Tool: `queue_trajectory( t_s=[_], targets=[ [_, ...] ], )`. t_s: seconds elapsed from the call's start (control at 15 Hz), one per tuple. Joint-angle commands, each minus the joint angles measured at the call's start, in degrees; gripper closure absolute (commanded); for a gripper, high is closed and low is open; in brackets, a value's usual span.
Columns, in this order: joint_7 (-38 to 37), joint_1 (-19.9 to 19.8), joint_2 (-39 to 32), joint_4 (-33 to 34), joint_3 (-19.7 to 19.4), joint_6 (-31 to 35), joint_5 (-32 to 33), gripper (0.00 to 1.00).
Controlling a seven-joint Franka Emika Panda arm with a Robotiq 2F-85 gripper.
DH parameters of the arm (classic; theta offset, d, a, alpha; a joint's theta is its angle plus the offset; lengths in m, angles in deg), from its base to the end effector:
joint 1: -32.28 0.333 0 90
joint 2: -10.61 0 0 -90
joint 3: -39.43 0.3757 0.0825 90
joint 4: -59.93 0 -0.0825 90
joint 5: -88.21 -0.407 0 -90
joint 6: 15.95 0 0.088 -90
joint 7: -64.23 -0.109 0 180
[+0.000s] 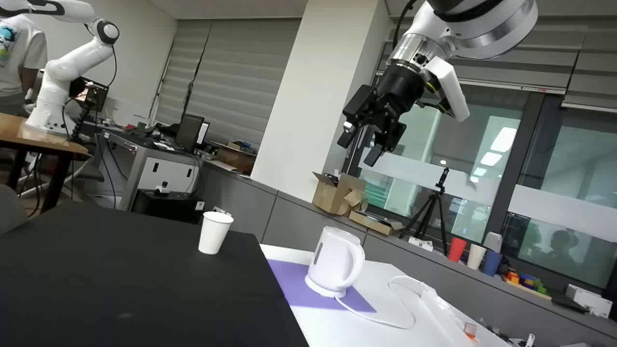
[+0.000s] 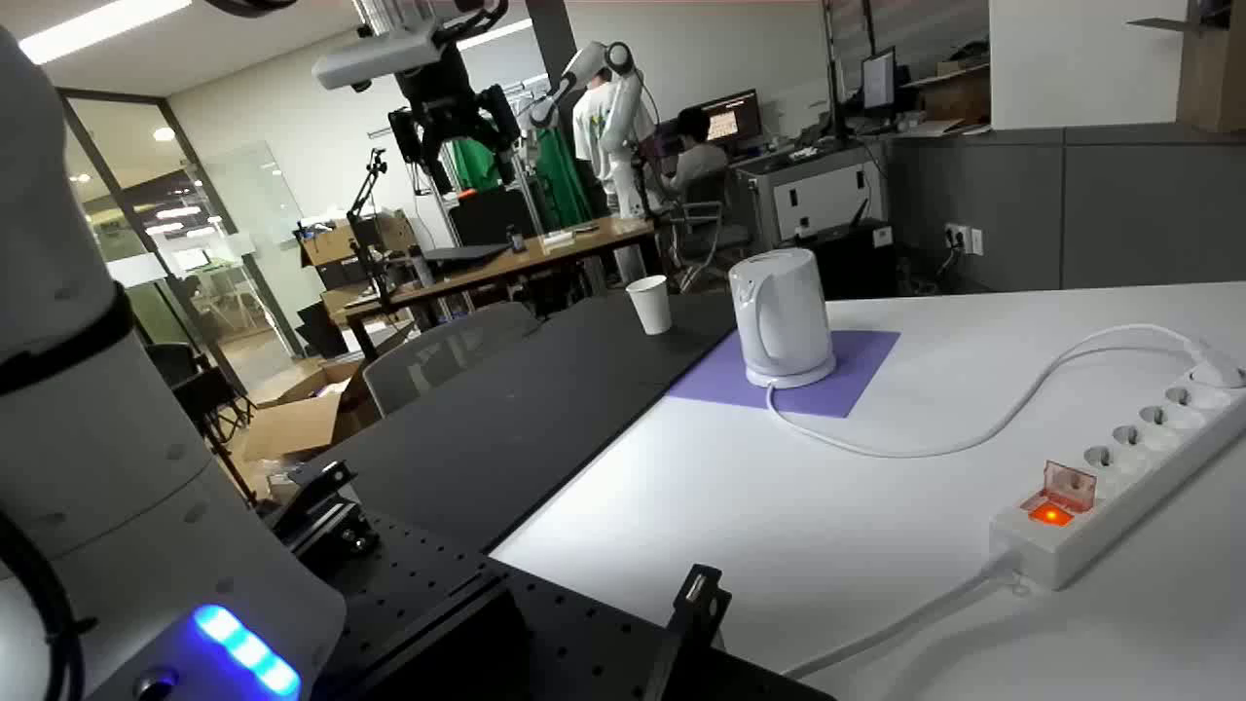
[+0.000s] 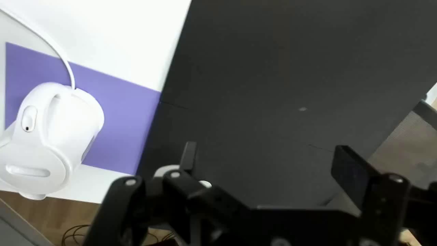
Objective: Flip the switch on the electric kettle.
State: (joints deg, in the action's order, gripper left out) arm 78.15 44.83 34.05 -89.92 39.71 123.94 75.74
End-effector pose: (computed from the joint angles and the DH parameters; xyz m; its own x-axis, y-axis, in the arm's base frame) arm 0.4033 0.0926 0.4499 0.9237 0.2870 0.2538 0.3232 -0.9394 -0.1142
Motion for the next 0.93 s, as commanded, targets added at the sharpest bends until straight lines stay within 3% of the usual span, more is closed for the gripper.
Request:
queue_trajectory(
  t_s=[0.0,0.73,0.87],
  targets=[
    [0.03,-0.28,0.01,0.10,0.28,-0.20,-0.10,0.00],
    [0.03,-0.28,0.01,0.11,0.28,-0.20,-0.10,0.00],
    [0.45,-2.14,-2.01,0.99,-0.53,2.88,1.56,0.00]
  ],
)
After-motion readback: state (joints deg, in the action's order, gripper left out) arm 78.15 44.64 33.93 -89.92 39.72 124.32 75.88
